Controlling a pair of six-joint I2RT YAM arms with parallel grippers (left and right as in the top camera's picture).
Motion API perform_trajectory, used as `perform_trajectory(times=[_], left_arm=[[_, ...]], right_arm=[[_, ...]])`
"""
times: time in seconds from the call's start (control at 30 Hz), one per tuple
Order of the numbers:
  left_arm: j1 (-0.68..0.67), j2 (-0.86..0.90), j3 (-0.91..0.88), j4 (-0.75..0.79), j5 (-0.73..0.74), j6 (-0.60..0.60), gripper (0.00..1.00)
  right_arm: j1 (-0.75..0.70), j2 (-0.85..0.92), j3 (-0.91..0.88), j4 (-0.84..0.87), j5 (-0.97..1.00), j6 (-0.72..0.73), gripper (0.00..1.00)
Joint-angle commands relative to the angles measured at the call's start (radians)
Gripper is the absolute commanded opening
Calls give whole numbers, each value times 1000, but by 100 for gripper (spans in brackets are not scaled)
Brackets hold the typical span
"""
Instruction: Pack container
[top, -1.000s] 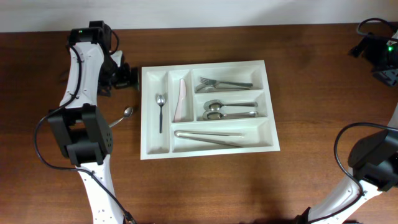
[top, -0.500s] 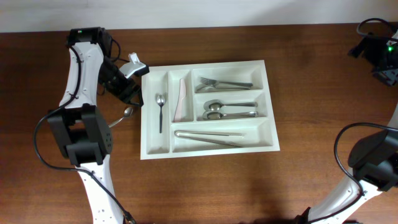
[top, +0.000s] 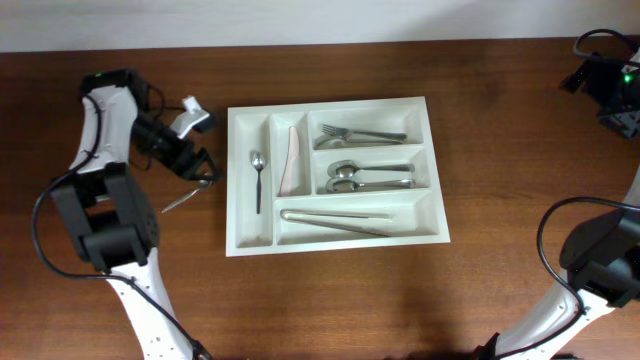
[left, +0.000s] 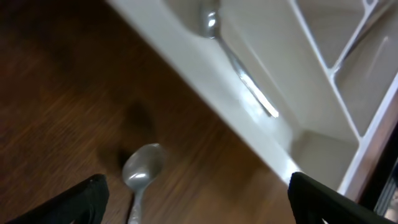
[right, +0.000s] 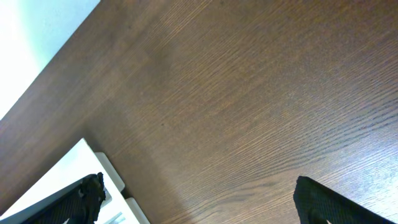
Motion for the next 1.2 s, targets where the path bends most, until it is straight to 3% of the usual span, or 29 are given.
perform_trajectory(times=[0.0,0.3,0.97,1.17], left_arm=[[10,-5,-20,21,56,79,93],[4,4,-40,98,66,116,93],[11,137,-40,99,56,115,89],[26,137,-40,88,63,115,79]], right_arm=[[-5,-2,-3,0,-5,8,99],[-5,-2,-3,0,-5,8,99],[-5,-2,-3,0,-5,8,99],[-5,-2,-3,0,-5,8,99]])
